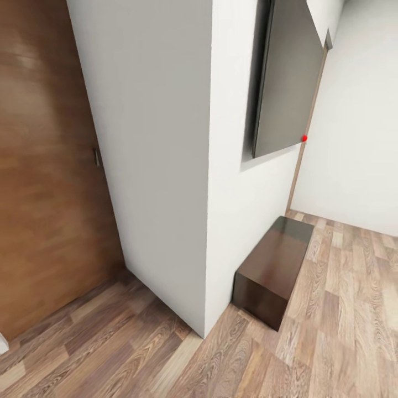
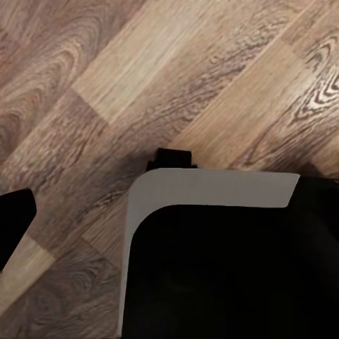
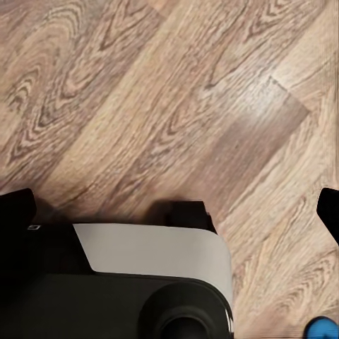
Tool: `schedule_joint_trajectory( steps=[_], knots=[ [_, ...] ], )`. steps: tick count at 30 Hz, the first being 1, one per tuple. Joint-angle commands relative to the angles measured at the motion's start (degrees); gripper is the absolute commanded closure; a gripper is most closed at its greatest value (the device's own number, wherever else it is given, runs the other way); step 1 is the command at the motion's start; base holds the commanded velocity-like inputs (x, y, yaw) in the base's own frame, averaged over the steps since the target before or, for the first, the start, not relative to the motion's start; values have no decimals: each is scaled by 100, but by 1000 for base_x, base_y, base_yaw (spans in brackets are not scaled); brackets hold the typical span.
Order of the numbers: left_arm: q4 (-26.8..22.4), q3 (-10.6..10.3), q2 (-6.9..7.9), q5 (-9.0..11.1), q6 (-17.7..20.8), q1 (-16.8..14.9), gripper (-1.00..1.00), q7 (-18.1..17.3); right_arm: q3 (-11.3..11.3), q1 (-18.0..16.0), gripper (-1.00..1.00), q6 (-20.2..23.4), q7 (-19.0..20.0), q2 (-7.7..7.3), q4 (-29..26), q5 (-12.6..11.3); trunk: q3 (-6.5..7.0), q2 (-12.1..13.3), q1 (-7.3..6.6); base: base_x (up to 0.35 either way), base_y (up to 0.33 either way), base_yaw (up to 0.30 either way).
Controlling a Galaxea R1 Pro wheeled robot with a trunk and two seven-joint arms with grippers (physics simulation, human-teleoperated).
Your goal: In the bedroom, move the book from the bed onto either nightstand, and place the two sandals side by side next to the bed.
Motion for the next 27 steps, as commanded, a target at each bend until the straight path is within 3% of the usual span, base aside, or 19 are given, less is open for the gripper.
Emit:
schedule_joint_trajectory(
  steps=[1, 27],
  knots=[
    [3, 34, 6, 27, -11, -2, -100, -6, -2, -5, -100, -14, -2, 1, 5, 0, -6, -3, 0, 0, 0, -286],
    [-6, 63, 40, 39, -250, -2, -100, -16, -3, -5, -100, -6, -3, 1, 5, -9, -6, -3, 0, 0, 0, -286]
  ],
)
